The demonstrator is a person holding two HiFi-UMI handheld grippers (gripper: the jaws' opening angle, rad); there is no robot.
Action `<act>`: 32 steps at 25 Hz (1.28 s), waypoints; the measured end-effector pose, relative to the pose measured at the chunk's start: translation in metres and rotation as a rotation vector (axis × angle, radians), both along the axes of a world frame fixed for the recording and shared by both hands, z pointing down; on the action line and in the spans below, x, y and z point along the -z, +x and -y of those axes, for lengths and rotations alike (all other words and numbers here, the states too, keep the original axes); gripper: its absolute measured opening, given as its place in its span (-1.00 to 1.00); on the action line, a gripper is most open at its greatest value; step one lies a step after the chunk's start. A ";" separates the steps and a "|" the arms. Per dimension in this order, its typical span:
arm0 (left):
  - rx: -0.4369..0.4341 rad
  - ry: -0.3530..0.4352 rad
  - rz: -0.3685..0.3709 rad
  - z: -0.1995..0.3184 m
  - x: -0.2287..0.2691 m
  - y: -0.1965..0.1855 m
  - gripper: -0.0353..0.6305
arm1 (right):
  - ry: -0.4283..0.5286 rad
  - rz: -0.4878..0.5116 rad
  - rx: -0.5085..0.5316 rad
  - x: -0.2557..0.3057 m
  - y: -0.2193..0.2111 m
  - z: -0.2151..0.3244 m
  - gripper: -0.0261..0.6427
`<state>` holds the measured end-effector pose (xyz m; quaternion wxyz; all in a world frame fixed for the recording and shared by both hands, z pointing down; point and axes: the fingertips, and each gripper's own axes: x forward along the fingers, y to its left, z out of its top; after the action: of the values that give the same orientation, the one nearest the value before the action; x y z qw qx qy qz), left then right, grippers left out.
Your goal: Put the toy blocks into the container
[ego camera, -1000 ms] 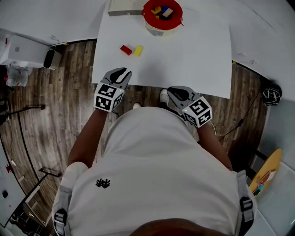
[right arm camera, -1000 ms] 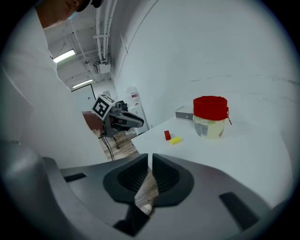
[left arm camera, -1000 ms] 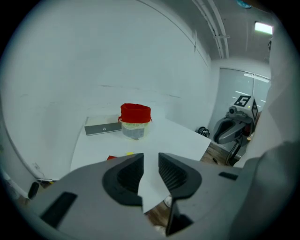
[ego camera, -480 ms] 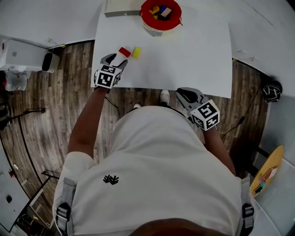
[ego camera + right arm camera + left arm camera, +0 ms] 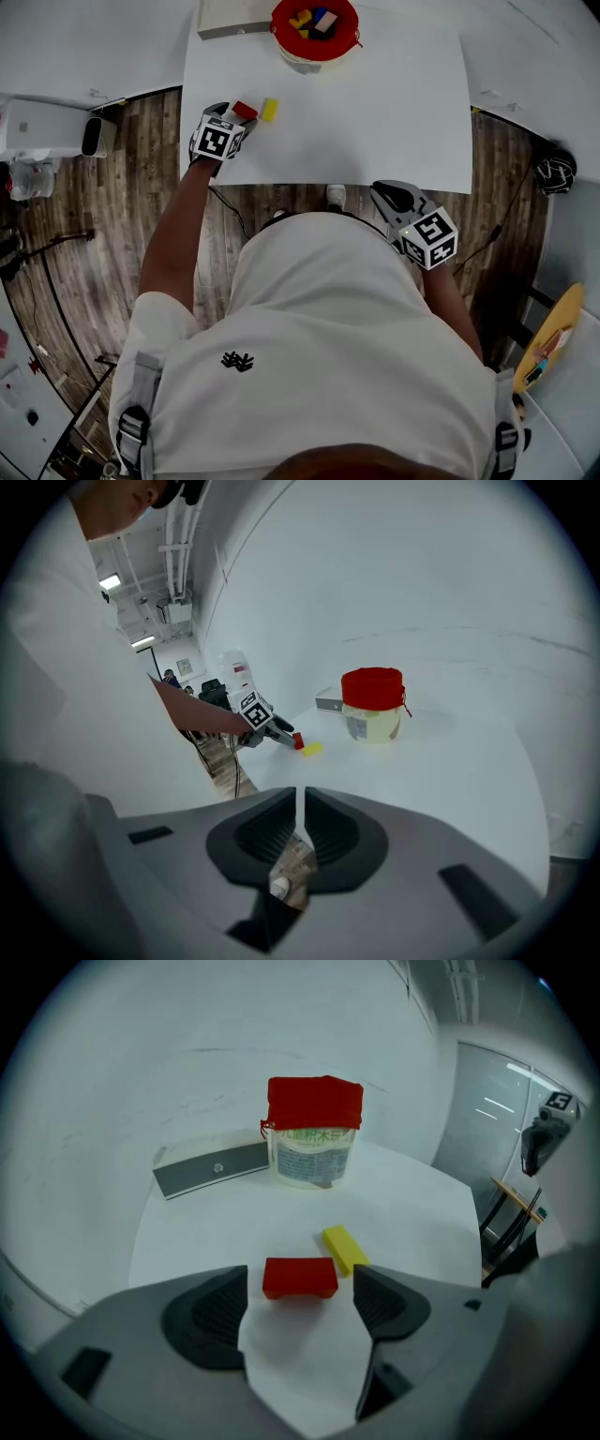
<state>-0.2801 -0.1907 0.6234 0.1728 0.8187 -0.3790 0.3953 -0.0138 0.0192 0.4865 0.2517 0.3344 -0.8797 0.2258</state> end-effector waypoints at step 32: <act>0.056 0.017 -0.075 0.012 0.061 0.025 0.00 | 0.000 0.079 0.045 -0.012 0.031 0.049 -0.83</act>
<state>-0.2553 -0.2023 0.5628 0.1910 0.8234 -0.3985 0.3561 0.0176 -0.0303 0.4985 0.2217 0.3055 -0.8962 0.2332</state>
